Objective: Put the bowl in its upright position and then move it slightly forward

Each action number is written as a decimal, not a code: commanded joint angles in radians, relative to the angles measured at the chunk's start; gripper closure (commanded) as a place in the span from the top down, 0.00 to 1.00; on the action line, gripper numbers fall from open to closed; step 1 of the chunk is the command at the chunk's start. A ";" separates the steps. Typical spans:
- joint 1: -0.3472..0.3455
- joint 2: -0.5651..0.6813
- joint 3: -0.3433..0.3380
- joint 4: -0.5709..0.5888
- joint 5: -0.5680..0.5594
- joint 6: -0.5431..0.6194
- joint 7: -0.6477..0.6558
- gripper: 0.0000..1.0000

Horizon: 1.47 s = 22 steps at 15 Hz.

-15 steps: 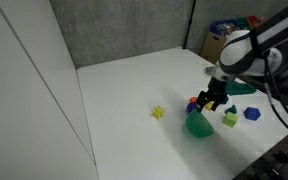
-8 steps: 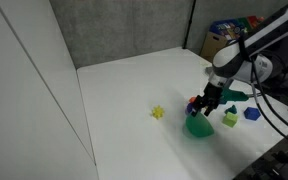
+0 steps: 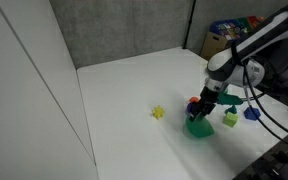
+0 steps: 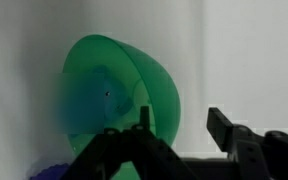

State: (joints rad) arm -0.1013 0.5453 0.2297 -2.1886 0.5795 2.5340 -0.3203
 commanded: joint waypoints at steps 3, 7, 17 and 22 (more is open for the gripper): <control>0.029 -0.024 -0.019 -0.014 -0.034 0.038 0.049 0.18; 0.092 -0.042 -0.044 -0.035 -0.133 0.092 0.147 0.00; 0.384 -0.027 -0.239 -0.031 -0.561 0.121 0.571 0.02; 0.416 -0.010 -0.257 -0.020 -0.627 0.135 0.644 0.02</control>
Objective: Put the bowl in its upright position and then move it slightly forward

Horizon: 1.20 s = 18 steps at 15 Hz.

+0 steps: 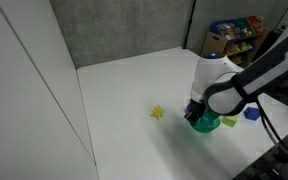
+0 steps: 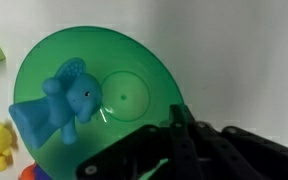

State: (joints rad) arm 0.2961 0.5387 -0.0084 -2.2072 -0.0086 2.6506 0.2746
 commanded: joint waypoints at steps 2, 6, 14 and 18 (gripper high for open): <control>0.026 0.008 -0.025 0.013 -0.054 0.014 0.064 0.02; 0.039 0.033 -0.035 0.064 -0.076 -0.005 0.086 0.02; 0.066 0.120 -0.039 0.207 -0.087 -0.031 0.099 0.02; 0.085 0.178 -0.050 0.286 -0.093 -0.047 0.101 0.02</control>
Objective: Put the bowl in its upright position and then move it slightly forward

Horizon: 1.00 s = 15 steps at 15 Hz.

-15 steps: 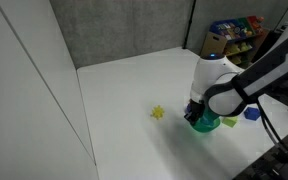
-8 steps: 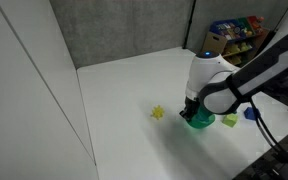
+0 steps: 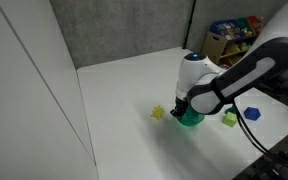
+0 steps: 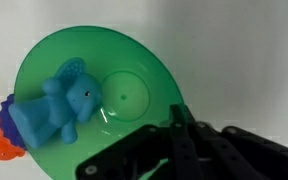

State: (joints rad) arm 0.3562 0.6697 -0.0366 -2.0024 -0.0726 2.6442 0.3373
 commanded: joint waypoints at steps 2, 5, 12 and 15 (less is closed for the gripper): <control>0.035 0.069 -0.031 0.113 -0.032 -0.048 0.042 0.02; 0.044 0.083 -0.036 0.141 -0.030 -0.058 0.040 0.28; 0.018 0.062 -0.009 0.158 0.003 -0.105 0.033 0.82; -0.017 0.038 0.020 0.158 0.047 -0.132 0.025 1.00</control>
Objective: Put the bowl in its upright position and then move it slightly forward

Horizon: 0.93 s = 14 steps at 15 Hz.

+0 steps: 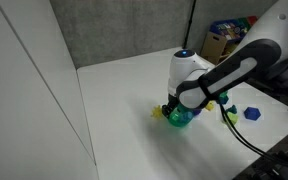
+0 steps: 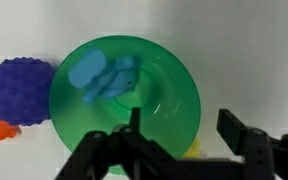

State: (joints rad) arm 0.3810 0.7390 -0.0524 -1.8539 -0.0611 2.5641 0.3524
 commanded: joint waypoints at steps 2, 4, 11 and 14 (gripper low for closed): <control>-0.074 -0.052 0.061 0.008 0.078 -0.074 -0.003 1.00; -0.104 -0.074 0.081 0.007 0.121 -0.102 -0.006 1.00; -0.187 -0.175 0.080 -0.015 0.176 -0.226 -0.006 1.00; -0.214 -0.240 0.064 -0.043 0.160 -0.282 -0.011 1.00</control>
State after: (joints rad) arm 0.1927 0.5813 0.0169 -1.8515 0.1014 2.3405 0.3513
